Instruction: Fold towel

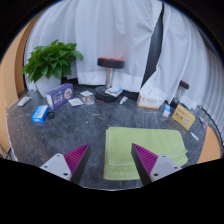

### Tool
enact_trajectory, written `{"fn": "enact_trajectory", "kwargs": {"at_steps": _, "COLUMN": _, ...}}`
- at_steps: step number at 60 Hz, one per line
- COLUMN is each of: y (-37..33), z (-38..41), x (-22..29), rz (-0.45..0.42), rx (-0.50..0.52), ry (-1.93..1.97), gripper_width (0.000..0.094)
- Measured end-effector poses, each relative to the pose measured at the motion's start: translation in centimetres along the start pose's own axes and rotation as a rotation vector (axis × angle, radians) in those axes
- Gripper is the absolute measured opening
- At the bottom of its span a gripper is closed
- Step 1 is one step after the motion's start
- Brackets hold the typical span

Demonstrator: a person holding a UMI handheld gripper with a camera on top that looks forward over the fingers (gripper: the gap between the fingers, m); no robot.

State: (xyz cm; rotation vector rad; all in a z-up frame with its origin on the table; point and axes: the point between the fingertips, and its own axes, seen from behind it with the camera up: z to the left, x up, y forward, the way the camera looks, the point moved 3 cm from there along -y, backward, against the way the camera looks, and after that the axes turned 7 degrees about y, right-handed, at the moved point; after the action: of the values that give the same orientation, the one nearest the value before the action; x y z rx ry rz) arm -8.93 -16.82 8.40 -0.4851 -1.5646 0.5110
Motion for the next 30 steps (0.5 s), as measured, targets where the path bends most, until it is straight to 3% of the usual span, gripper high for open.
{"fn": "enact_trajectory", "kwargs": {"at_steps": 14, "y": 8.3, "z": -1.4, "x": -3.3, "rz": 0.111, "rx": -0.021, "ry": -0.003, "gripper_width": 0.0734}}
{"fn": "enact_trajectory", "kwargs": {"at_steps": 17, "y": 9.0, "z": -1.7, "x": -2.9, "rz": 0.084, "rx": -0.018, "ry": -0.007, "gripper_width": 0.0701}}
{"fn": "enact_trajectory", "kwargs": {"at_steps": 22, "y": 9.4, "z": -1.8, "x": -3.1, "rz": 0.080, "rx": -0.016, "ry": -0.028, "gripper_width": 0.0565}}
{"fn": "enact_trajectory", "kwargs": {"at_steps": 30, "y": 9.7, "z": -3.0, "x": -2.6, "rz": 0.083, "rx": -0.038, "ry": -0.104, "gripper_width": 0.0130}}
